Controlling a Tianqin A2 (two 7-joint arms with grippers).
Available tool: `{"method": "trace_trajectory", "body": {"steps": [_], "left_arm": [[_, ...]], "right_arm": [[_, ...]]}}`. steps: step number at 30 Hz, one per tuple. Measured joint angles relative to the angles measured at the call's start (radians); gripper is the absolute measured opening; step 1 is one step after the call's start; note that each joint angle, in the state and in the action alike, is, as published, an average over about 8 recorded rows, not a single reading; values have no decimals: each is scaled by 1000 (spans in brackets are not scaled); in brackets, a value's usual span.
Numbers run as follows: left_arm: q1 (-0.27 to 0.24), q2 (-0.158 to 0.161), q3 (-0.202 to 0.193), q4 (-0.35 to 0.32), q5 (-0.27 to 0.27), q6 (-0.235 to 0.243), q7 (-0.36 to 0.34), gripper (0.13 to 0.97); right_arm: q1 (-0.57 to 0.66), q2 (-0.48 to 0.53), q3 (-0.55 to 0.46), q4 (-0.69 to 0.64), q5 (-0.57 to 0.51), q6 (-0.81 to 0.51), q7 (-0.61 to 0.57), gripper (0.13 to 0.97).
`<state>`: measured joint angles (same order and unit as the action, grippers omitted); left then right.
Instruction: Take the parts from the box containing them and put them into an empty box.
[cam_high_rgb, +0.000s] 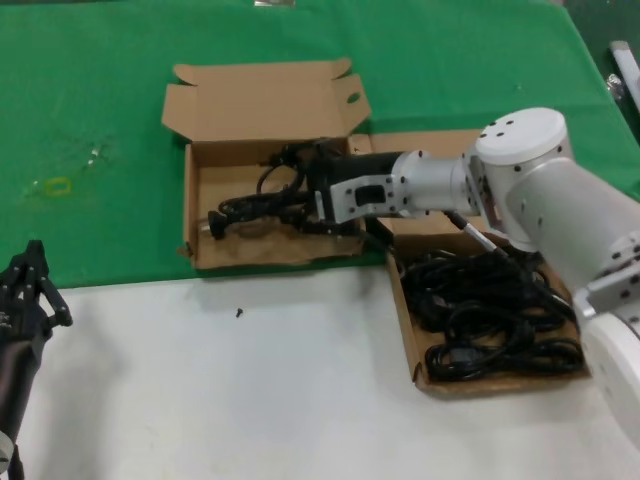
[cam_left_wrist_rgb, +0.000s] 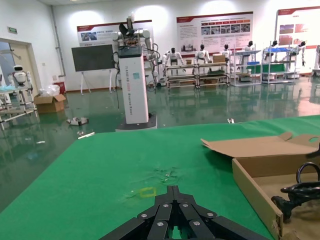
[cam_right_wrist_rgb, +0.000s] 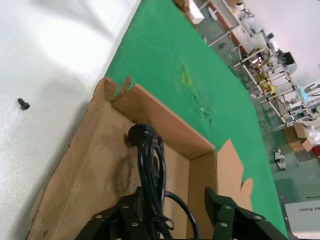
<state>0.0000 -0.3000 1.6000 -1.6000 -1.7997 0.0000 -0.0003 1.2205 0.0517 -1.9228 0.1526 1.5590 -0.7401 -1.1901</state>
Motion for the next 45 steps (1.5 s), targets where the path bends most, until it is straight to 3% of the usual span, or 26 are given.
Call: {"method": "trace_trajectory", "body": {"steps": [3, 12, 18, 29, 36, 45], "left_arm": [[0, 0, 0, 0, 0, 0, 0, 143], [0, 0, 0, 0, 0, 0, 0, 143], [0, 0, 0, 0, 0, 0, 0, 143], [0, 0, 0, 0, 0, 0, 0, 152], [0, 0, 0, 0, 0, 0, 0, 181], [0, 0, 0, 0, 0, 0, 0, 291]], "right_arm": [[-39, 31, -20, 103, -19, -16, 80, 378], [-180, 168, -76, 488, -78, -47, 360, 581], [-258, 257, -85, 687, -92, -56, 484, 730], [-301, 282, -75, 756, -86, -39, 529, 908], [-370, 280, -46, 807, -62, 19, 578, 929], [-480, 276, 2, 890, -23, 113, 658, 964]]}}
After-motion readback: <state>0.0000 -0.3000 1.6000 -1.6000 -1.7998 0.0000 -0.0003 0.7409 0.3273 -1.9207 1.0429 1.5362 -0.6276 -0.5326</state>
